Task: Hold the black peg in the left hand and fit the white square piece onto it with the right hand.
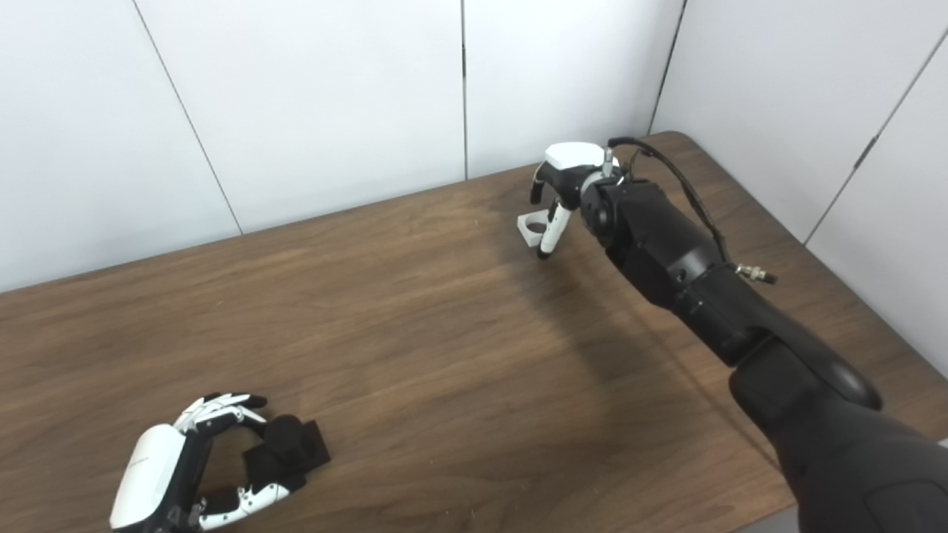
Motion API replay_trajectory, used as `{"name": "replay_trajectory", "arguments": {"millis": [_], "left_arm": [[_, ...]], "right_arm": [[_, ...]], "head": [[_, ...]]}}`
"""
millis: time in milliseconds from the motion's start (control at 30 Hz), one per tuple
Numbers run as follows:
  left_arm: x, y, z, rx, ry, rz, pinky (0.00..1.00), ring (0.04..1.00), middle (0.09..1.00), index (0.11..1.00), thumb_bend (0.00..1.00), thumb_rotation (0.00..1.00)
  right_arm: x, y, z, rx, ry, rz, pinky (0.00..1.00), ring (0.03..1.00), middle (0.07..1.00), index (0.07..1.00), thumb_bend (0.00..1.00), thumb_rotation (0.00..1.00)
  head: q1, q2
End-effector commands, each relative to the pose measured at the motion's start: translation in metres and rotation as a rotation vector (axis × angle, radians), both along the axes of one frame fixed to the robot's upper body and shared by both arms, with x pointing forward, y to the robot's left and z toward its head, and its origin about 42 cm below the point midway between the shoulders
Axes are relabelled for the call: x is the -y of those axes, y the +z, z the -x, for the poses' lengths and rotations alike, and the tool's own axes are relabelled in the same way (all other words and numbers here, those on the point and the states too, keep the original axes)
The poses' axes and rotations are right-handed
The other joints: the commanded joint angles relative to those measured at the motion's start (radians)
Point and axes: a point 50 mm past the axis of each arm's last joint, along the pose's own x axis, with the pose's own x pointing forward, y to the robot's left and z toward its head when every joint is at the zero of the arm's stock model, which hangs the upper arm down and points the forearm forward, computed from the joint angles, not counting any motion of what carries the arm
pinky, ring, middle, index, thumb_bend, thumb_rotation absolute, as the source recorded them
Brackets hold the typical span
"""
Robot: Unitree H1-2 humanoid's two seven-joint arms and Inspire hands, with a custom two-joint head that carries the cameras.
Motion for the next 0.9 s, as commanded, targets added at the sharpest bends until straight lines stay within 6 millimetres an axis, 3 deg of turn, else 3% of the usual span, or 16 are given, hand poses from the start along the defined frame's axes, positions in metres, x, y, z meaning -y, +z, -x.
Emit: {"name": "replay_trajectory", "arguments": {"millis": [0, 867], "left_arm": [[-0.0013, -0.0011, 0.0056, -0.021, 0.004, -0.014, 0.89, 0.809, 0.757, 0.486, 0.52, 0.04], [-0.0012, 0.0007, 0.0078, -0.016, 0.002, -0.014, 0.89, 0.803, 0.752, 0.486, 0.52, 0.04]], "right_arm": [[0.0002, 0.0309, -0.01, 0.089, 0.015, 0.037, 1.0, 1.0, 0.926, 0.688, 0.88, 0.19], [0.0084, 0.0238, -0.004, 0.058, 0.004, 0.065, 1.0, 0.987, 0.909, 0.648, 0.84, 0.18]], "head": [[-0.001, 0.001], [0.0, 0.008]]}}
